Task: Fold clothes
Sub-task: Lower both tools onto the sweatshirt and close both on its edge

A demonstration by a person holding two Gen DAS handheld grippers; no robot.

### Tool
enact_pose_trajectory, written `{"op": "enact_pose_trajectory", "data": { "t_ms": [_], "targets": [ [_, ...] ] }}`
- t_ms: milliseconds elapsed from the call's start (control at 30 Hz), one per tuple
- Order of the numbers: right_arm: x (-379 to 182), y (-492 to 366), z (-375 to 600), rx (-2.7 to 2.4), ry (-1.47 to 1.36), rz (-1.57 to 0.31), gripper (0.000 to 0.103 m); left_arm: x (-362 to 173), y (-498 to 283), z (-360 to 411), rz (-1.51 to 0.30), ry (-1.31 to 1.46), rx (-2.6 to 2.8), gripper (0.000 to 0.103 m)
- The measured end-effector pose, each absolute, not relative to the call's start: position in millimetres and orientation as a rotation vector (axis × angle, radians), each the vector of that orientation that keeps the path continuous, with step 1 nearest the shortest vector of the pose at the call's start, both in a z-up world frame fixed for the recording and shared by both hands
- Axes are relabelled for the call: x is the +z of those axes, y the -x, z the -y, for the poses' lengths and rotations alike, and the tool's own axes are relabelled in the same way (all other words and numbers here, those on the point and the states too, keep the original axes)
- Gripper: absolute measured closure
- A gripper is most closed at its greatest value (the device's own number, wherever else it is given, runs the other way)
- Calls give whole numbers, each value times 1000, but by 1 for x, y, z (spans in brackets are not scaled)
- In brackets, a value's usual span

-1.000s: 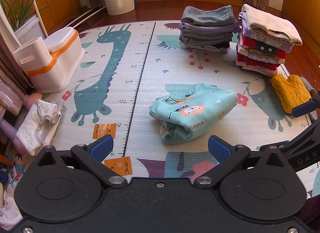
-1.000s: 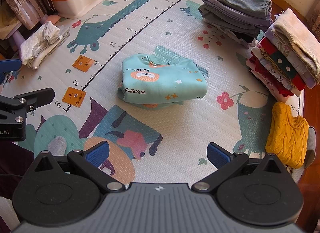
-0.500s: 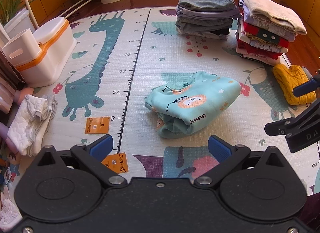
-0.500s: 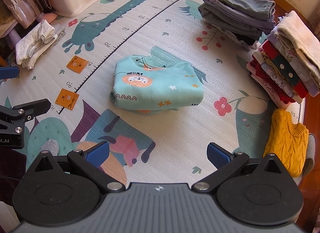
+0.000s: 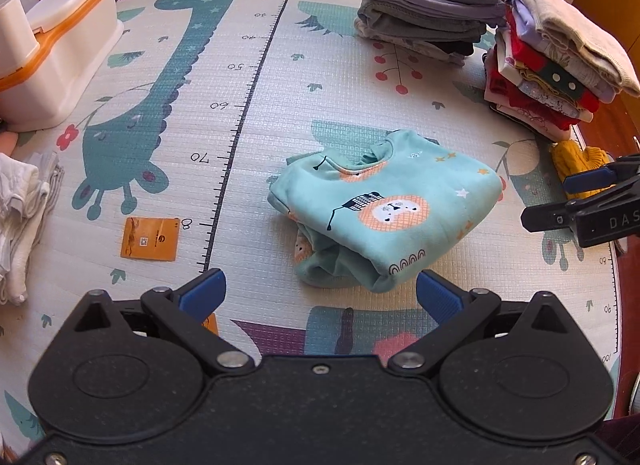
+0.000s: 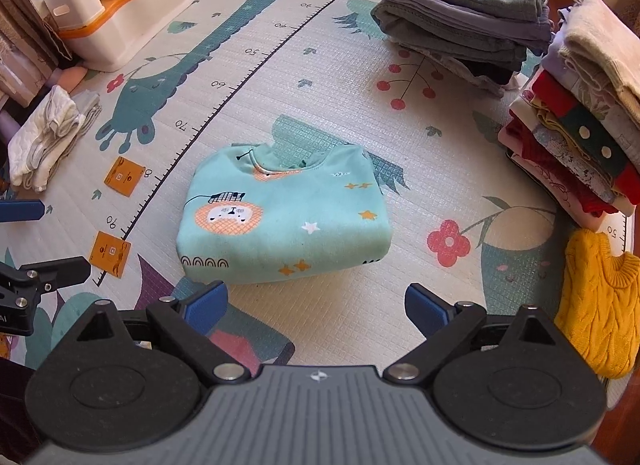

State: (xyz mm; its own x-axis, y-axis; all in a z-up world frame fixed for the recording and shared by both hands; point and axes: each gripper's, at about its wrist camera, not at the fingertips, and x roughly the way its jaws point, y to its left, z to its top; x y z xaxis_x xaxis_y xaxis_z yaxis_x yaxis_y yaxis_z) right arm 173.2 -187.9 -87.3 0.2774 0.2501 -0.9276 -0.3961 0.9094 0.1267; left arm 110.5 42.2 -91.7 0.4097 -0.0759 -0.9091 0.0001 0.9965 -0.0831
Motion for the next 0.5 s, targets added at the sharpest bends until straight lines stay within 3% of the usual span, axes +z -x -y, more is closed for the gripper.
{"op": "enact_pose_trajectory", "data": {
  "t_ms": [300,500],
  "targets": [
    [-130,-233,200,470,12,-1247,29,-122,-167,-60,-1167,66,16,1],
    [-149,-267,192,517,-5,-1259,30,-144,-205,-67,-1162,85,26,1]
  ]
}}
